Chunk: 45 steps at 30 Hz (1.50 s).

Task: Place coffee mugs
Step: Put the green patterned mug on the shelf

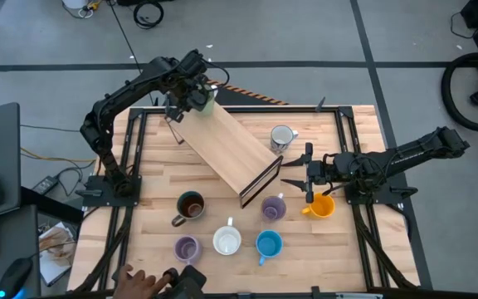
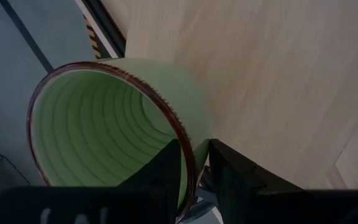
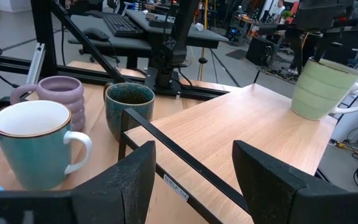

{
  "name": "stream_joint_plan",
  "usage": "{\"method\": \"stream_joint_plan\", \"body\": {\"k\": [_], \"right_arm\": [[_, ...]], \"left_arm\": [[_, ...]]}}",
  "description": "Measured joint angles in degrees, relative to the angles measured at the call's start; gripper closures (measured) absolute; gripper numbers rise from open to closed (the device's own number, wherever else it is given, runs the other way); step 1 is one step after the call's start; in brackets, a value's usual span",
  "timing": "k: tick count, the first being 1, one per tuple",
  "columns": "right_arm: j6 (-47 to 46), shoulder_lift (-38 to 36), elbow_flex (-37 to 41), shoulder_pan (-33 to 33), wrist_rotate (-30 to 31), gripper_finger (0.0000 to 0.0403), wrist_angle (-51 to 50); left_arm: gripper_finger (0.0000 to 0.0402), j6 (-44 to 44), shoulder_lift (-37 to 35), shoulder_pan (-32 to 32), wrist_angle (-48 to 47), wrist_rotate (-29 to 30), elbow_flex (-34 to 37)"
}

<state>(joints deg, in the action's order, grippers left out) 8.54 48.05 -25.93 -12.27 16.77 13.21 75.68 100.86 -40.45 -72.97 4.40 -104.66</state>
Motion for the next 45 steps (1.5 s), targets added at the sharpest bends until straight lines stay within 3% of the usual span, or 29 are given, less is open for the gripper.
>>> {"method": "stream_joint_plan", "body": {"k": [24, 33, 45], "right_arm": [[0.00, 0.00, 0.00, 0.00, -0.42, 0.0184, 0.02], [0.00, 0.00, 0.00, 0.00, -0.46, 0.0184, 0.04], [-0.48, 0.01, 0.00, 0.00, -0.47, 0.0184, 0.02]], "left_arm": [[0.0312, -1.46, 0.00, -0.26, 0.52, 1.20, 0.00], [0.0286, -1.46, 0.00, -0.26, 0.87, 1.20, 0.00], [0.0282, -2.51, 0.00, -0.42, 1.74, 1.16, 0.00]]}}
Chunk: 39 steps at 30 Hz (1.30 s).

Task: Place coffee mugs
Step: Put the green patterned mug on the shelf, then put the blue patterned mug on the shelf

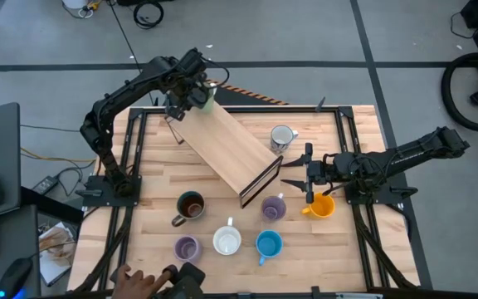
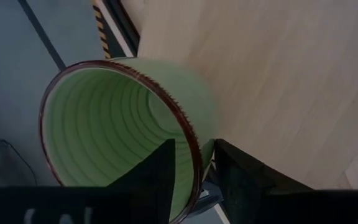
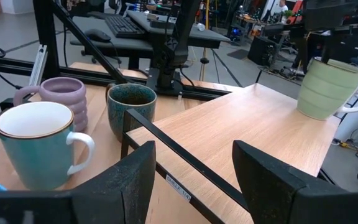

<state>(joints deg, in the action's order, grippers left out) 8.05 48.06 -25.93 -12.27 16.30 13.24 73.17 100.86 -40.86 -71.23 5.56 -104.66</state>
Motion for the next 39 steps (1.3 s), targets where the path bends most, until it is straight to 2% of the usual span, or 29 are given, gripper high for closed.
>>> {"method": "stream_joint_plan", "body": {"k": [13, 39], "right_arm": [[-0.17, 0.02, 0.02, 0.00, 0.02, 0.0184, 0.00], [-0.37, 0.02, 0.02, 0.00, -0.07, 0.0184, 0.02]], "left_arm": [[0.0232, -0.59, 0.00, -0.07, 0.14, -0.45, 0.00], [0.0229, -2.04, -4.85, 0.96, 1.44, 0.86, 0.02]]}}
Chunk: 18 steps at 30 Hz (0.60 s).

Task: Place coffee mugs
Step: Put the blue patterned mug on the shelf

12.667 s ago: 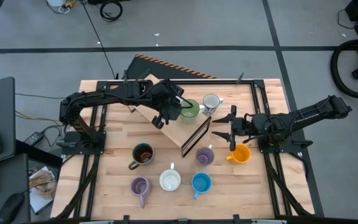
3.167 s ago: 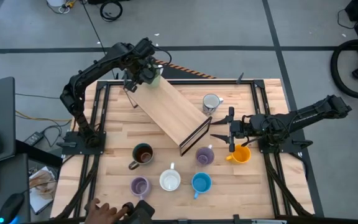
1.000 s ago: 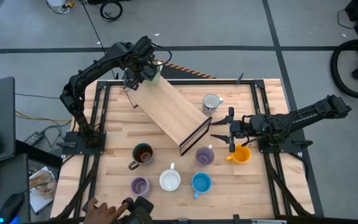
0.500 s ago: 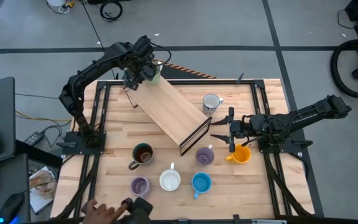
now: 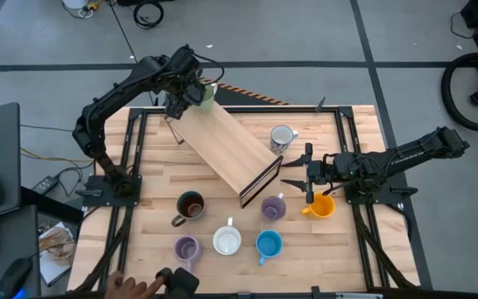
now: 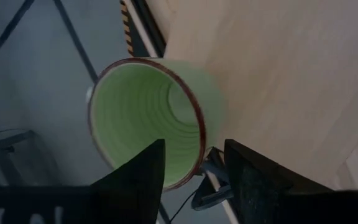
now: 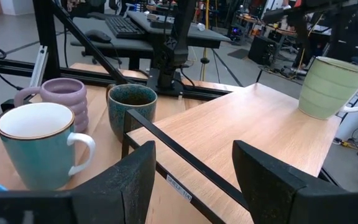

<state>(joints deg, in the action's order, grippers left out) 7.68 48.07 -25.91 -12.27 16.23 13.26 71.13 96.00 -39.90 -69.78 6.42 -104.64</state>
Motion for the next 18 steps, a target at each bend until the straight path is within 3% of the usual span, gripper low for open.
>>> {"method": "stream_joint_plan", "body": {"k": [6, 9, 18], "right_arm": [[0.03, 0.00, 0.00, 0.00, 0.02, 0.0184, -0.01], [0.27, 0.47, 0.00, 0.00, 0.04, 0.0184, 0.17], [0.16, 4.34, 0.00, -0.02, -0.82, 0.0184, 3.96]], "left_arm": [[0.0230, -3.54, -2.16, 1.98, 4.94, -0.01, 0.00], [0.0230, -9.41, -3.16, 4.10, 7.41, -3.68, -0.02], [0.0230, -41.57, -2.65, 13.06, 9.08, -19.05, -0.02]]}}
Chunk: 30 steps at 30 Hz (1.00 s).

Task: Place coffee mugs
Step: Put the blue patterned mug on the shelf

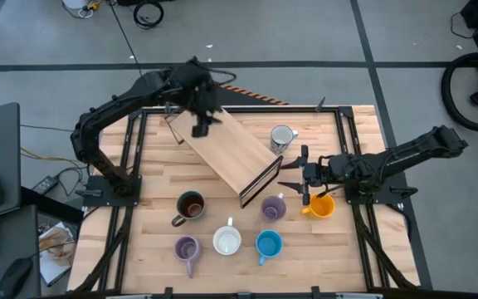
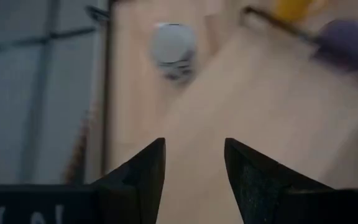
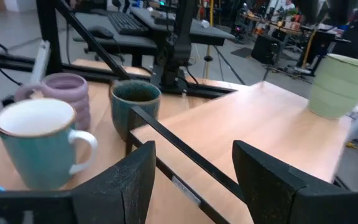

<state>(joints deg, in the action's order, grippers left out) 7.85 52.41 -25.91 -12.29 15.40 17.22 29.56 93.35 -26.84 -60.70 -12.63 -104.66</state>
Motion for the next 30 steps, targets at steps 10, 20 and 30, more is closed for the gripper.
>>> {"method": "stream_joint_plan", "body": {"k": [10, 20, 30], "right_arm": [[-6.46, 1.69, 0.00, -3.12, -1.03, 0.0184, 1.56], [-8.96, 3.82, 0.00, -10.25, 3.65, 0.0184, 1.75], [-10.23, 6.37, 0.00, -14.38, 12.33, 0.0184, 1.32]], "left_arm": [[0.0230, -8.30, -0.01, 8.68, -8.66, -2.68, 0.15], [0.0230, -7.61, -0.83, 13.64, 1.09, -2.61, 11.27], [0.0230, -4.29, -2.17, 12.61, 8.13, -0.49, 24.32]]}}
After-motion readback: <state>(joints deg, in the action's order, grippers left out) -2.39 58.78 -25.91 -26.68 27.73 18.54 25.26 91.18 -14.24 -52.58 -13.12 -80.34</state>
